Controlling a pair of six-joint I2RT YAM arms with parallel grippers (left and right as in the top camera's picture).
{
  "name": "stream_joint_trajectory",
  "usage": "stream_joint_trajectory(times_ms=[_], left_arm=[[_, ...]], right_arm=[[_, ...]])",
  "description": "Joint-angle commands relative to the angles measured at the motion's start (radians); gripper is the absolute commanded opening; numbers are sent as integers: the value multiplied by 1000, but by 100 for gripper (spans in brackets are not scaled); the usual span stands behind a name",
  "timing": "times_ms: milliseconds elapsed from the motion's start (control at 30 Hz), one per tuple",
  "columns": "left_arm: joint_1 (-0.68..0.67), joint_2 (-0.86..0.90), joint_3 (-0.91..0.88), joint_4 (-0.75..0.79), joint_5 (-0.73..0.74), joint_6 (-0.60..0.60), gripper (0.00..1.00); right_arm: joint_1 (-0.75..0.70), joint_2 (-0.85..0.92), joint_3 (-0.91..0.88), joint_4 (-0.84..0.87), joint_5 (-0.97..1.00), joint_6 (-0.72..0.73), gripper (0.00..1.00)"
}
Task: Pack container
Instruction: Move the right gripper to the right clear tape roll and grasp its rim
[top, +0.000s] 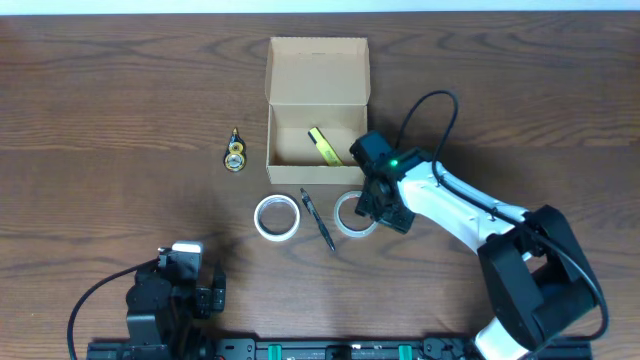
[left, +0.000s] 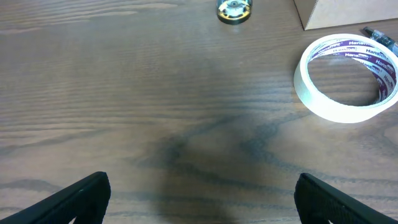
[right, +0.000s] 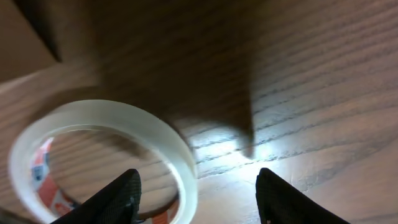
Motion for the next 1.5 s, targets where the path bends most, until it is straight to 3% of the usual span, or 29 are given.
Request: stream_joint_trajectory(times_ms=[0,100,500,567,633,667,967,1267,1467], left_arm=[[-4,-6,-17,-43,-7,14,95],[-4,-6,-17,-43,-7,14,95],[-4,-6,-17,-43,-7,14,95],[-4,-6,-17,-43,-7,14,95],[-4,-6,-17,-43,-7,14,95],[-4,-6,-17,-43,-7,14,95],[-4,-6,-17,-43,-7,14,95],[-4,-6,-17,-43,-7,14,95],[-4,-6,-17,-43,-7,14,95]], right_arm=[[9,11,-13,4,6,25,56],[9,11,-14,13,6,43,45],[9,12,-75,67,2,65,32],[9,12,-92,80,2,65,24],[9,12,-93,81,3,65,6],[9,12,-93,81,3,64,1],[7,-13,-89,-17,22,31,1],[8,-254,-89,-228,31,30,1],[8,-454,-81,-235,29,-150,1]])
